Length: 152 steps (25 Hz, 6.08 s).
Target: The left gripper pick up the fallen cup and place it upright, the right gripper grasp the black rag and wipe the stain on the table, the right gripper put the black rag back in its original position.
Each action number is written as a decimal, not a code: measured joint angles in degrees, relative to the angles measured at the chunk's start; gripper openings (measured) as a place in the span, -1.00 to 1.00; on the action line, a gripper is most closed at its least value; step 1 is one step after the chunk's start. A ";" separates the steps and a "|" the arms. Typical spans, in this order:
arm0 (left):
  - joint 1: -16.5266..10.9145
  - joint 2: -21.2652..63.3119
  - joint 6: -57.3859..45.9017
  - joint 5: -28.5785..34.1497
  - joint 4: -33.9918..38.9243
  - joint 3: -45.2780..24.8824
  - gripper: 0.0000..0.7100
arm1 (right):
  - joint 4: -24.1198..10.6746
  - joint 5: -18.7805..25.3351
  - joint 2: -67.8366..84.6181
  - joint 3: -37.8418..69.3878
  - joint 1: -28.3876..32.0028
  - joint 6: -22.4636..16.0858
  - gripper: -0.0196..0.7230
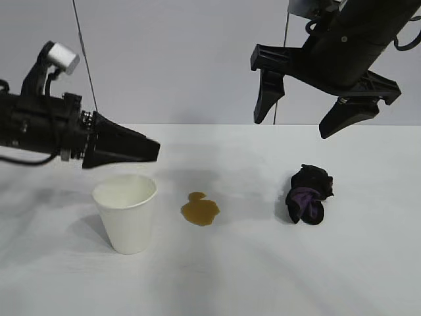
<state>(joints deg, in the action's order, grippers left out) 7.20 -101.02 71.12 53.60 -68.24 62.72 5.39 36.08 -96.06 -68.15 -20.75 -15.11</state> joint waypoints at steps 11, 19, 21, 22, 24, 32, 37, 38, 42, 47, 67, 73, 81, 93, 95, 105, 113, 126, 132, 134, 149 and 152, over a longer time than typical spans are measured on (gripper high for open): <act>0.00 0.42 -39.90 -5.22 28.17 7.21 0.95 | -2.89 0.37 -0.58 0.00 1.81 -4.34 0.73; 0.00 0.42 -40.33 -4.97 28.38 7.39 0.95 | -4.59 1.10 -10.12 0.00 4.87 -6.23 0.73; 0.00 0.42 -40.33 -5.02 28.38 7.39 0.95 | -4.52 0.09 -11.58 0.00 4.87 -6.49 0.73; 0.00 0.42 -40.33 -5.02 28.38 7.39 0.95 | -4.52 -0.53 -12.35 0.00 4.87 -6.86 0.73; 0.00 0.42 -40.33 -5.02 28.38 7.39 0.95 | -4.52 -1.64 -13.26 0.00 4.87 -7.54 0.73; 0.00 0.42 -40.33 -5.02 28.51 7.39 0.95 | -4.75 -4.57 -16.01 -0.69 4.87 -8.82 0.44; 0.00 0.42 -40.33 -5.02 28.51 7.39 0.95 | -4.75 -3.58 -20.06 -3.14 4.87 -8.87 0.01; 0.00 0.42 -40.33 -5.02 28.56 7.39 0.95 | -4.75 -3.08 -20.17 -3.52 4.87 -8.94 -0.15; 0.00 0.42 -40.33 -5.02 28.56 7.39 0.95 | -4.75 -1.61 -20.17 -5.48 4.87 -8.84 -0.64; 0.00 0.42 -40.33 -5.02 28.56 7.39 0.95 | -2.11 1.95 -20.17 -9.49 3.80 -5.35 -0.75; 0.00 0.42 -40.33 -5.02 28.56 7.39 0.95 | 1.79 2.64 -27.80 -16.64 -14.78 -1.70 -0.75; 0.00 0.42 -40.33 -5.02 28.56 7.39 0.95 | -1.78 1.19 -28.82 -16.91 -13.32 -4.65 -0.75; 0.00 0.42 -40.33 -5.02 28.56 7.39 0.95 | -9.02 0.81 -28.82 -17.14 -6.32 -10.29 -0.75; 0.00 0.42 -40.33 -5.02 28.56 7.39 0.95 | -1.87 -0.58 -29.29 -17.14 -16.07 -7.65 -0.75; 0.00 0.42 -40.33 -5.02 28.56 7.39 0.95 | -1.72 -2.32 -29.56 -17.14 -17.18 -7.58 -0.75; 0.00 0.42 -40.38 -5.02 28.56 7.39 0.95 | 0.21 -3.61 -33.09 -21.65 -13.42 -7.58 -0.75; 0.00 0.42 -40.38 -5.02 28.62 7.39 0.95 | -0.52 3.71 -31.18 -21.30 -7.57 -6.45 -0.82; 0.00 0.42 -40.38 -4.28 28.62 7.39 0.95 | -5.82 13.51 -26.48 -20.81 -5.81 -6.22 -0.83; 0.00 0.42 -40.38 -3.95 28.62 7.39 0.95 | -4.97 15.26 -26.03 -20.63 -5.81 -6.22 0.21; 0.00 0.42 -40.38 -3.95 28.62 7.39 0.95 | -4.79 15.39 -25.28 -20.58 -5.81 -6.10 0.65; 0.00 0.42 -41.15 -2.99 28.69 7.39 0.95 | -13.26 21.23 -5.39 -17.68 -5.81 -9.72 0.84; 0.00 0.42 -41.64 -2.87 28.69 7.39 0.95 | -13.25 16.82 -1.63 -10.54 -5.69 -13.38 0.84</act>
<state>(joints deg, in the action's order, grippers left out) 7.20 -100.60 29.48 50.73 -39.55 70.10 -7.87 52.90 -97.69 -78.70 -26.44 -28.49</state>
